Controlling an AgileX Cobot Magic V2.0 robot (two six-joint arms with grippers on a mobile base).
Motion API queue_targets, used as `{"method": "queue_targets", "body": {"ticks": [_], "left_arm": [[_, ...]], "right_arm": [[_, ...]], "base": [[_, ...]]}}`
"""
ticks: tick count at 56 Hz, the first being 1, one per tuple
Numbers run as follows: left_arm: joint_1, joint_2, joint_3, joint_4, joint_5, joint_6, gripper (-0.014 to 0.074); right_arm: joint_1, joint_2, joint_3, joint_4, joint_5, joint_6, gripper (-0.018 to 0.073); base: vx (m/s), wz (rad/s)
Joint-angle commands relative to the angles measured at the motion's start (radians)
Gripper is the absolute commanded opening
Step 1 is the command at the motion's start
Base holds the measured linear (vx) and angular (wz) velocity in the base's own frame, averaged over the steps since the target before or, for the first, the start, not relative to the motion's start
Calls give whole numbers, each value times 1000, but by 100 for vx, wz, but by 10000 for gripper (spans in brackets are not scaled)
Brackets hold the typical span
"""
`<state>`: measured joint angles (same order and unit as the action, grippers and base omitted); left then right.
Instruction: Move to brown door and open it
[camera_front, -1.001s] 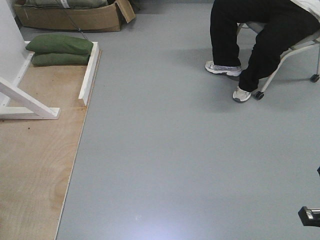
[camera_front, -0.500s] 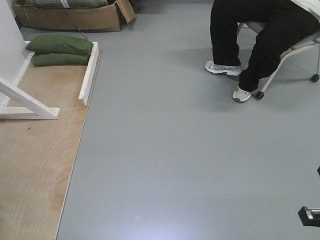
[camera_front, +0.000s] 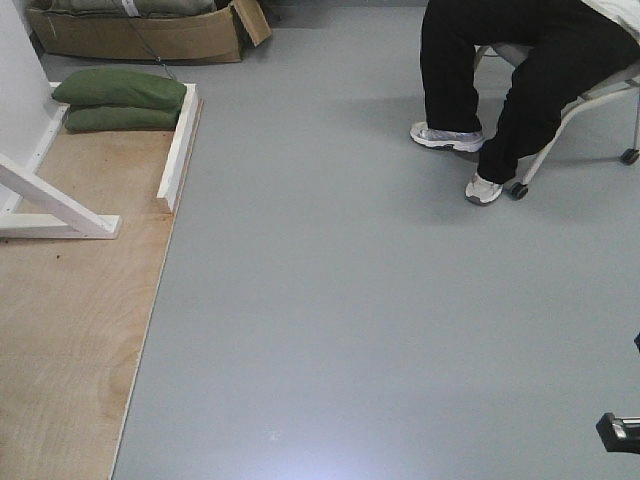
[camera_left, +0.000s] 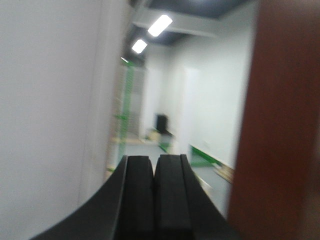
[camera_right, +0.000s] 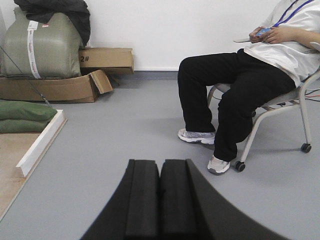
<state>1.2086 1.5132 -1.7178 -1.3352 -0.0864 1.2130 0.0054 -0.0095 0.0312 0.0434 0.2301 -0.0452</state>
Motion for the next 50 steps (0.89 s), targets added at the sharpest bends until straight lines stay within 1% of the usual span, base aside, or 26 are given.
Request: {"method": "queue_targets", "body": {"ticks": [1,12,15,18,22,27,30,32,34,35,38,46,50], "left_arm": [[0,-9,-25,-18,61,-7,-6],[0,51,-25,-18,-17,-7,-6],[0,56,-25,-18,-4,-7,-6],[0,56,-25,-18,59,-7,-6],[0,53,-25,-18,212,-7,-6],[-1,35,-25,-18,455,-7,-6],[-3,26,-25,-18,546,-7,-6],[-7,21,-25,-18,575,-7,-6],[-12,17,-25,-19,576,-7,-6],[-18,16,-25,-44,575,-7,-6],[-19,16,-25,-71,585,-7,-6],[-19,7,-25,-121,637,-7,-6],[-19,5,-25,-183,682,-7,-6]], "right_arm": [[-1,-13,5,-3,-81,-6,0],[-1,-13,5,-3,-81,-6,0],[-1,-13,5,-3,-81,-6,0],[-1,-13,5,-3,-81,-6,0],[-1,-13,5,-3,-81,-6,0],[-1,-13,5,-3,-81,-6,0],[-1,-13,5,-3,-81,-6,0],[-1,-13,5,-3,-81,-6,0],[-1,-13,5,-3,-81,-6,0],[-1,-13,5,-3,-81,-6,0],[-1,-13,5,-3,-81,-6,0],[-1,-13,5,-3,-81,-6,0],[-1,-13,5,-3,-81,-6,0]], "base": [[0,0],[0,0],[0,0],[0,0],[0,0],[0,0],[0,0],[0,1],[0,1],[-1,3],[-1,3],[0,1],[0,0]]}}
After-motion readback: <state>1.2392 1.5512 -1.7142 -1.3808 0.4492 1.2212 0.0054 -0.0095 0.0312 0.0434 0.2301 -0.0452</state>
